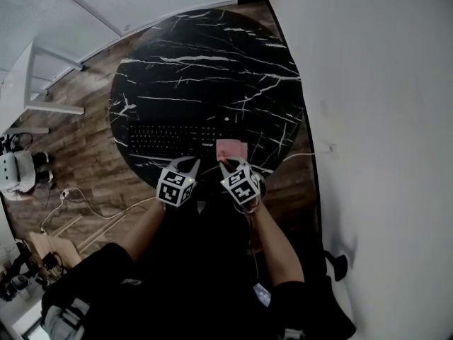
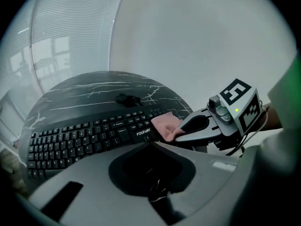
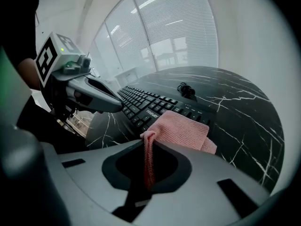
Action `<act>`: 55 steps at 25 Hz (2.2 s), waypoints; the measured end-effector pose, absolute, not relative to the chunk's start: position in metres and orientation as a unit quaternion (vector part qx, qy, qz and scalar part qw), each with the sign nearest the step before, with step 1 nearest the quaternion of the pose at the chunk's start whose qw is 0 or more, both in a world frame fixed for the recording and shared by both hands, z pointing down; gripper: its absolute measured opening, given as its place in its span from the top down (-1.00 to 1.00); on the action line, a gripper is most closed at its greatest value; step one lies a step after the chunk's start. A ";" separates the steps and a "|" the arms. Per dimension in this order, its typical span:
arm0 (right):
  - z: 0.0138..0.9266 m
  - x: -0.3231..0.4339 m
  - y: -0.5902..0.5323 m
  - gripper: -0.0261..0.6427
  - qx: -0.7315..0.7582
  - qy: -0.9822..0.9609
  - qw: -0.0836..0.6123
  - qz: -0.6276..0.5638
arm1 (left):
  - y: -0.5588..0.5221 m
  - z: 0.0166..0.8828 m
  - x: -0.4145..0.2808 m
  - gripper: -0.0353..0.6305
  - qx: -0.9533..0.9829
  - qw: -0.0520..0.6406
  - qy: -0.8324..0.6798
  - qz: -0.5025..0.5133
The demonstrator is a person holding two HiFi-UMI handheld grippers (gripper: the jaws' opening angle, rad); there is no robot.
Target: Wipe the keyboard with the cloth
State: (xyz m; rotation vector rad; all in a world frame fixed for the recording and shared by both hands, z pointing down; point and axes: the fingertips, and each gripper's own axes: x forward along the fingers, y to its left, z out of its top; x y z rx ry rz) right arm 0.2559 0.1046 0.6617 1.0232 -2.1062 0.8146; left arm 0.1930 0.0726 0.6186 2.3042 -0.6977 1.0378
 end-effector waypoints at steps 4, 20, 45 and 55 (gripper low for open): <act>0.657 0.254 0.101 0.88 0.396 -0.811 0.315 0.294 | 0.068 0.610 0.180 0.89 0.844 0.249 -0.288 0.378; 0.472 0.196 0.094 0.89 0.618 -0.761 0.131 0.147 | 0.075 0.486 0.092 0.89 0.881 0.156 -0.375 0.244; 0.274 0.227 0.230 0.90 0.686 -0.725 0.055 -0.031 | 0.187 0.314 0.097 0.89 0.915 0.062 -0.391 0.080; 0.276 0.256 0.256 0.90 0.687 -0.725 0.052 -0.019 | 0.214 0.304 0.136 0.89 0.922 0.047 -0.374 0.084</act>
